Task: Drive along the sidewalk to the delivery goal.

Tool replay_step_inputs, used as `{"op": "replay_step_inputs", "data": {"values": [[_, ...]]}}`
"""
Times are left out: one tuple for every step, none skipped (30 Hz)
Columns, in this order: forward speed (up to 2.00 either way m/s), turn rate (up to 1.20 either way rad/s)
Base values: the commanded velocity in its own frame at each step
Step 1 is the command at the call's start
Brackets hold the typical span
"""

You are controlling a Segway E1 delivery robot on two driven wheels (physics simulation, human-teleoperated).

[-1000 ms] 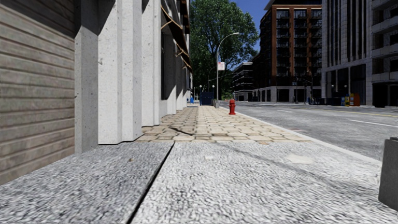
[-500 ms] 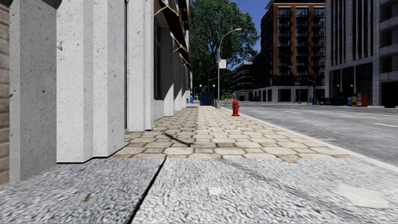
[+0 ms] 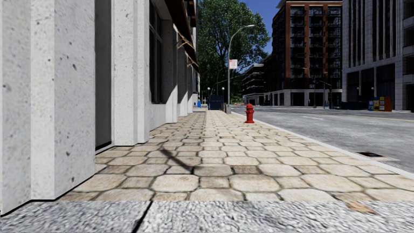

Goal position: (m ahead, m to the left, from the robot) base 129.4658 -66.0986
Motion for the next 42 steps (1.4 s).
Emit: {"op": "replay_step_inputs", "data": {"values": [[2.00,0.00],[2.00,0.00],[2.00,0.00],[2.00,0.00],[2.00,0.00],[2.00,0.00],[2.00,0.00],[2.00,0.00],[2.00,0.00],[2.00,0.00],[2.00,0.00],[2.00,0.00],[2.00,0.00],[2.00,0.00],[2.00,0.00],[2.00,0.00],[2.00,0.00],[2.00,0.00],[2.00,0.00],[2.00,0.00],[2.00,0.00],[2.00,0.00],[2.00,0.00],[2.00,0.00],[2.00,0.00],[2.00,0.00],[2.00,0.00],[2.00,0.00],[2.00,0.00],[2.00,0.00],[2.00,0.00],[2.00,0.00],[2.00,0.00],[2.00,0.00],[2.00,0.00],[2.00,0.00],[2.00,0.00],[2.00,0.00],[2.00,0.00],[2.00,0.00],[2.00,0.00],[2.00,0.00]]}}
